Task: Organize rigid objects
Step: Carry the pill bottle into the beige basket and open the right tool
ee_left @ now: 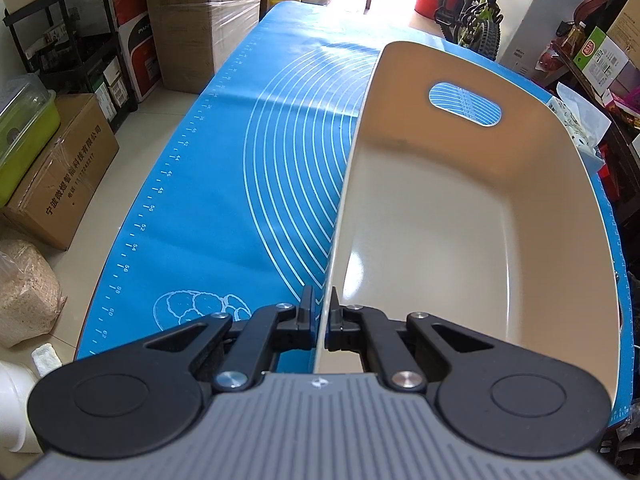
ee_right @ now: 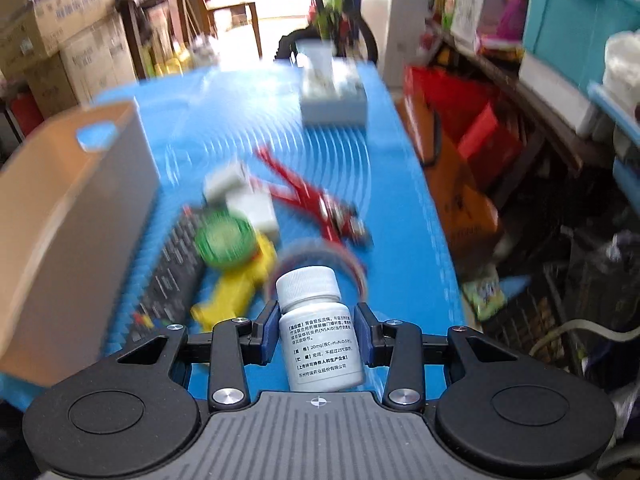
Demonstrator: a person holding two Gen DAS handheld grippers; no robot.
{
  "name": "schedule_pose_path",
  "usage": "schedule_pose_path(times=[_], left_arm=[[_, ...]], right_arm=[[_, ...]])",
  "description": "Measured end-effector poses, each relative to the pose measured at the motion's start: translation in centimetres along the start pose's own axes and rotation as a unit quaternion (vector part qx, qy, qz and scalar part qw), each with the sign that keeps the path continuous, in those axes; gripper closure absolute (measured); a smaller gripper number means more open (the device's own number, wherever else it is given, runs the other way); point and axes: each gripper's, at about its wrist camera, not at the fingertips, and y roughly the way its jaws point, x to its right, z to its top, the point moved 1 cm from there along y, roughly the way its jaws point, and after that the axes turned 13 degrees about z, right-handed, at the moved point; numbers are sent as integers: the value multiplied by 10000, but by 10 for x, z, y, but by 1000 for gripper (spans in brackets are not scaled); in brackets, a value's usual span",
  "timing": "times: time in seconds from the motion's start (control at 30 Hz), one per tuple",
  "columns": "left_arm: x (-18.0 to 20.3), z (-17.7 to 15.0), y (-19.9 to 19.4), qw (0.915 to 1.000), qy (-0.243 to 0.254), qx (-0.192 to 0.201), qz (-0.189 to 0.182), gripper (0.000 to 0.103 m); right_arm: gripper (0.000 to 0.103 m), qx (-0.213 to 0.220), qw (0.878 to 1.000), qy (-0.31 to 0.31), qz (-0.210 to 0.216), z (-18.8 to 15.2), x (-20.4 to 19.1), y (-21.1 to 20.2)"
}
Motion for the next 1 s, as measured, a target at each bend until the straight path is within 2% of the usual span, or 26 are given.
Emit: schedule_pose_path(times=[0.2,0.4,0.63,0.8,1.0], left_arm=[[-1,0,1,10000,-4,-2,9,97],[-1,0,1,10000,-15,0,5,97],[0,0,0,10000,-31,5,3,97],[2,-1,1,10000,-24,11,25,97],[2,-1,1,10000,-23,13,28,97]], right_arm=[[57,695,9964,-306,377,52,-42,-19],[57,989,9896,-638,821,84,-95,-14],[57,719,9840,-1166,1142,81,-156,18],[57,249,9801,-1544,1224,63,-194,48],[57,-207,9743,-1900,1191,41,-218,75]])
